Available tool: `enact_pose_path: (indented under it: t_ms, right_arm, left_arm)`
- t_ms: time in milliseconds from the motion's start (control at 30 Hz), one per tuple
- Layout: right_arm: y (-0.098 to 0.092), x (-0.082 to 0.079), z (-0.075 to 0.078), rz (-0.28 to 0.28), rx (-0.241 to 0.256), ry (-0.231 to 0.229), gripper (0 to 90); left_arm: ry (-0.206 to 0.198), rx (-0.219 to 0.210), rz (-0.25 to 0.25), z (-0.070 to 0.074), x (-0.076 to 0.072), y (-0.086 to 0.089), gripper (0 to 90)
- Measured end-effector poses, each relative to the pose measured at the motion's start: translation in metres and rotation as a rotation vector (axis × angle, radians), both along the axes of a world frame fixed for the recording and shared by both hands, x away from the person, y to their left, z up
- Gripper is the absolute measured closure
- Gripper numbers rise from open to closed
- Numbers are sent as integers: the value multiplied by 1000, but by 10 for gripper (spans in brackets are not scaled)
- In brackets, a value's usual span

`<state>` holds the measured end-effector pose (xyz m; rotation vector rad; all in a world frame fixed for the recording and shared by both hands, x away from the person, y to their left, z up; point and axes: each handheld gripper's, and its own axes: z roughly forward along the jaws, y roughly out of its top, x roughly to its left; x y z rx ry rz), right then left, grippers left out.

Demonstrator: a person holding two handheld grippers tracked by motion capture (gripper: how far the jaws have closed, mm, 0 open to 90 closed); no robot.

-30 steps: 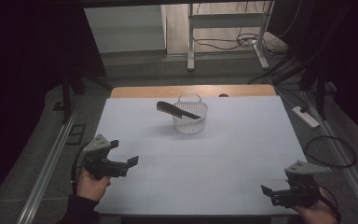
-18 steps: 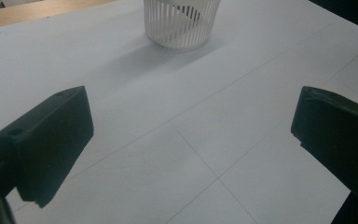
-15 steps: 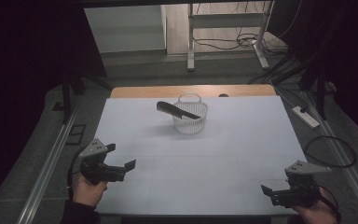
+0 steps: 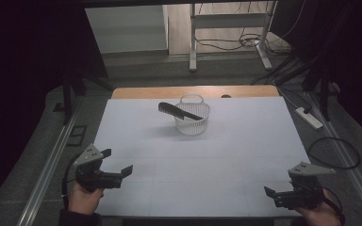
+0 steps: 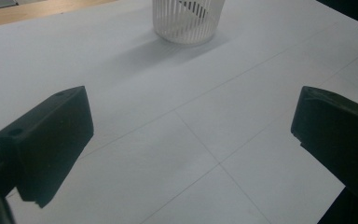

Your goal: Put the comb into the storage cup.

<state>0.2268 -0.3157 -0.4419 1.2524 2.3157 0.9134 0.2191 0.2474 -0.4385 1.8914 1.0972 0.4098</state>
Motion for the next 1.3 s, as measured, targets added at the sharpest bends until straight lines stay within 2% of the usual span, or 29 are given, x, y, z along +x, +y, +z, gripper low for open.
enact_pose_path:
  t_ms: [1300]
  right_arm:
    - [-1,-1,1,-12,6,-7,0]
  left_arm:
    - [17,31,74,-8,-41,18,0]
